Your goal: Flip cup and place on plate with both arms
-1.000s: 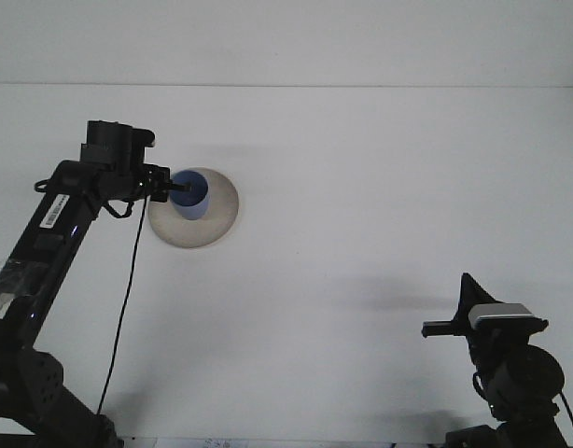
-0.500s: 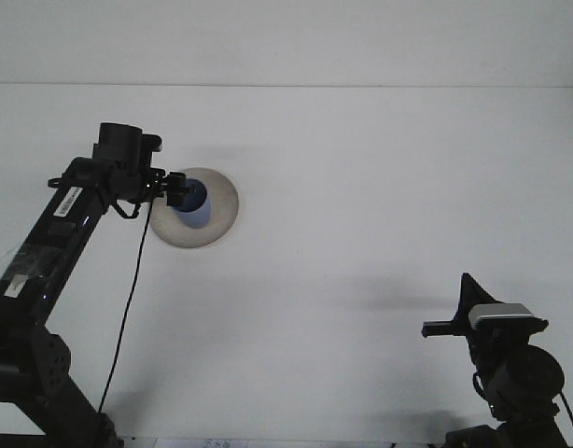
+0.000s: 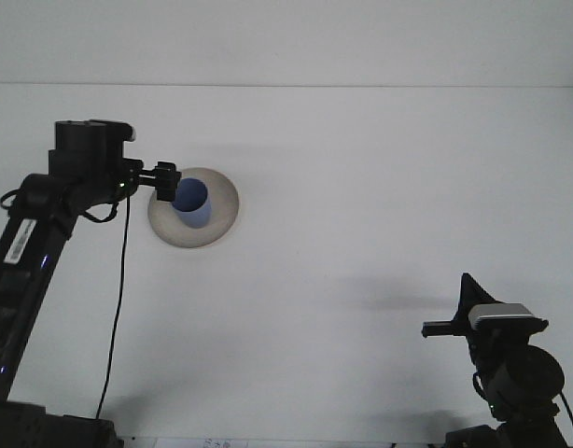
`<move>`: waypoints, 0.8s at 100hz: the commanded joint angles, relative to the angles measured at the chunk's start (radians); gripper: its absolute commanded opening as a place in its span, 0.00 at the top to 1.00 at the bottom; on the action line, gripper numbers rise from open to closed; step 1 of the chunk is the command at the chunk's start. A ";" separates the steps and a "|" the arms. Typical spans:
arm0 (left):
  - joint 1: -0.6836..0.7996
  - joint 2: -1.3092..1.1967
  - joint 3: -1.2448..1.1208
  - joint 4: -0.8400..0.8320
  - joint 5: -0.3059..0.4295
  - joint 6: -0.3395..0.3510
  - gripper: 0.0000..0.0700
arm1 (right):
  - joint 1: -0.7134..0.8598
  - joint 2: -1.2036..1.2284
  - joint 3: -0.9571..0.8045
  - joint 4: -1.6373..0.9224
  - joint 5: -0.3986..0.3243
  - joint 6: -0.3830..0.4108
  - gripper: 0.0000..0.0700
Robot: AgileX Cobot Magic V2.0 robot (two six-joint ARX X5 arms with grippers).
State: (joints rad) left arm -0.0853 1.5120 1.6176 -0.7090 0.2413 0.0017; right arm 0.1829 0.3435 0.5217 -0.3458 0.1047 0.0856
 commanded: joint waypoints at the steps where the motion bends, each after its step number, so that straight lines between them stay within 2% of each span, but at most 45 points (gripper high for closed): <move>1: -0.001 -0.037 -0.019 -0.003 0.007 -0.014 0.28 | 0.003 0.002 0.011 0.009 0.001 -0.004 1.00; 17: -0.027 -0.251 -0.180 0.099 0.007 -0.039 0.28 | 0.003 0.002 0.011 0.009 0.001 -0.004 1.00; 41: -0.095 -0.599 -0.574 0.295 0.001 -0.098 0.27 | 0.003 0.003 0.011 0.009 0.001 -0.004 1.00; 63: -0.111 -0.822 -0.875 0.355 -0.041 -0.130 0.27 | 0.003 0.002 0.011 0.009 0.001 -0.004 1.00; 80: -0.111 -0.920 -0.979 0.408 -0.099 -0.150 0.30 | 0.003 0.002 0.011 0.009 0.001 -0.004 1.00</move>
State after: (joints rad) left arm -0.1944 0.6056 0.6380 -0.3386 0.1631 -0.1307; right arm 0.1829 0.3435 0.5217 -0.3462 0.1047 0.0856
